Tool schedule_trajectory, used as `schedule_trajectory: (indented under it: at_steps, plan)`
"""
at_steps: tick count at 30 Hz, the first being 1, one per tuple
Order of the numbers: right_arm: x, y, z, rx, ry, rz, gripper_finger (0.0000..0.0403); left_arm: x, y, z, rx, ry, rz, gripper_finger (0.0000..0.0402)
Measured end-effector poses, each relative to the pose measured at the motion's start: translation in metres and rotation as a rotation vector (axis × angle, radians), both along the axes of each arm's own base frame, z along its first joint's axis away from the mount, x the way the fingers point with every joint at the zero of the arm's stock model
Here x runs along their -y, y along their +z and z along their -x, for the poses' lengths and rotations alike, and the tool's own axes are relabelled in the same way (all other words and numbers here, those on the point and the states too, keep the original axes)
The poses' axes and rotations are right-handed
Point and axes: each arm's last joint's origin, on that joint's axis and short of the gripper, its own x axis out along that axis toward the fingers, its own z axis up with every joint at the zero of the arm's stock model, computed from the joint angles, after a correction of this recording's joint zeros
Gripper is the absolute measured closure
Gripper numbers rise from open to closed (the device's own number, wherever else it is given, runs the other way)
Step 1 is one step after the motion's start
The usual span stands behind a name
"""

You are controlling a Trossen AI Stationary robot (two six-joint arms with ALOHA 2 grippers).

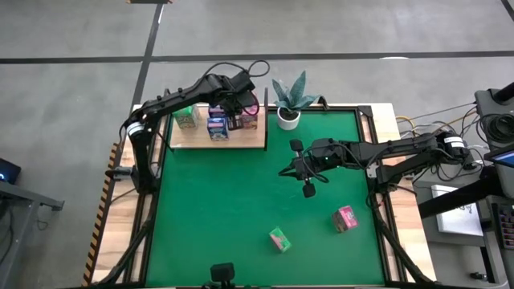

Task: Stack cereal on shelf
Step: Put the left pink cereal box on the shelf aligned with the other pink cereal box

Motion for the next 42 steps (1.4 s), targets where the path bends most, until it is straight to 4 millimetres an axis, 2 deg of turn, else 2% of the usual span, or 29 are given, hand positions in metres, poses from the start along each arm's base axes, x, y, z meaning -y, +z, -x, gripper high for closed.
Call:
schedule_trajectory:
  at_steps: [37, 42]
  plan:
    - [0.0, 0.0, 0.0, 0.0, 0.0, 0.0, 0.0394, -0.0006, 0.0006, -0.0016, 0.016, 0.002, -0.009, 0.0402]
    - [0.0, 0.0, 0.0, 0.001, 0.001, 0.004, 0.0394, 0.0041, 0.0043, -0.0023, 0.013, 0.009, 0.0, 0.0402]
